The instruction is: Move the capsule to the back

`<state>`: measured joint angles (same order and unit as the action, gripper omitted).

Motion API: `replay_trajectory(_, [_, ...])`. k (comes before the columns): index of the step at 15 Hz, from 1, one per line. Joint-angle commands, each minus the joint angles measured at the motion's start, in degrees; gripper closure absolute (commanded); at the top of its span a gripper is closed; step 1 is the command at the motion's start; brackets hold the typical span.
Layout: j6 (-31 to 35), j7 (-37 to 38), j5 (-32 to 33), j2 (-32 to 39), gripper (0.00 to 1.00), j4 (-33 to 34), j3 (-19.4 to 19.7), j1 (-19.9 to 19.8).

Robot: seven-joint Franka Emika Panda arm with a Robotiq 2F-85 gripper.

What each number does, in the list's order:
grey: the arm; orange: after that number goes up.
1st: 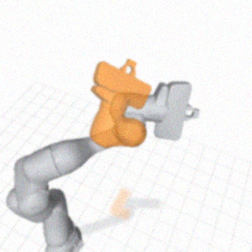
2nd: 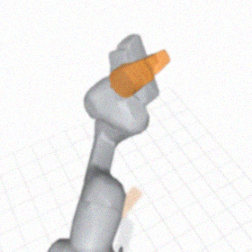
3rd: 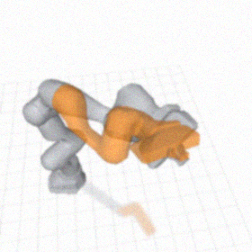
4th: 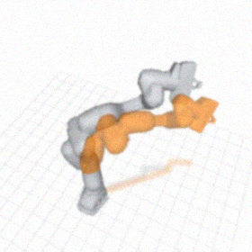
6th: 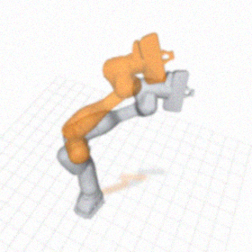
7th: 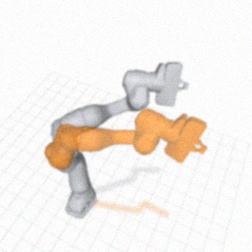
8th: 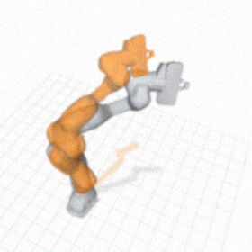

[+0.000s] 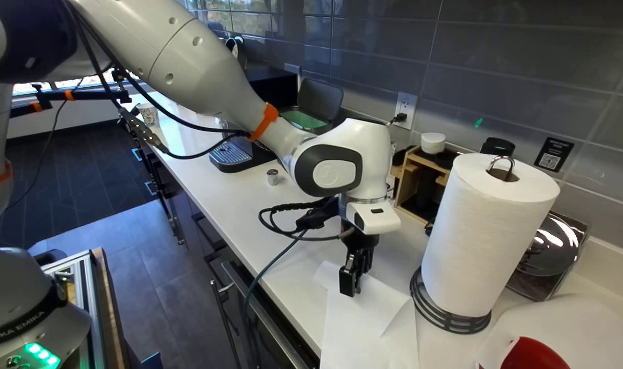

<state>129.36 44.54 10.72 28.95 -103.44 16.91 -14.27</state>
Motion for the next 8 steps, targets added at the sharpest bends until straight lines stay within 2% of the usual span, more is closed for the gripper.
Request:
replay_trajectory(1, [1.72,-8.11,-3.56,3.07,0.97,1.96,-1.23,-0.49])
replay_trajectory(6, [5.96,-16.07,-7.08,5.64,0.97,4.27,-3.41,0.13])
replay_trajectory(8, [5.77,-19.61,-9.11,6.51,0.97,5.57,-4.52,0.24])
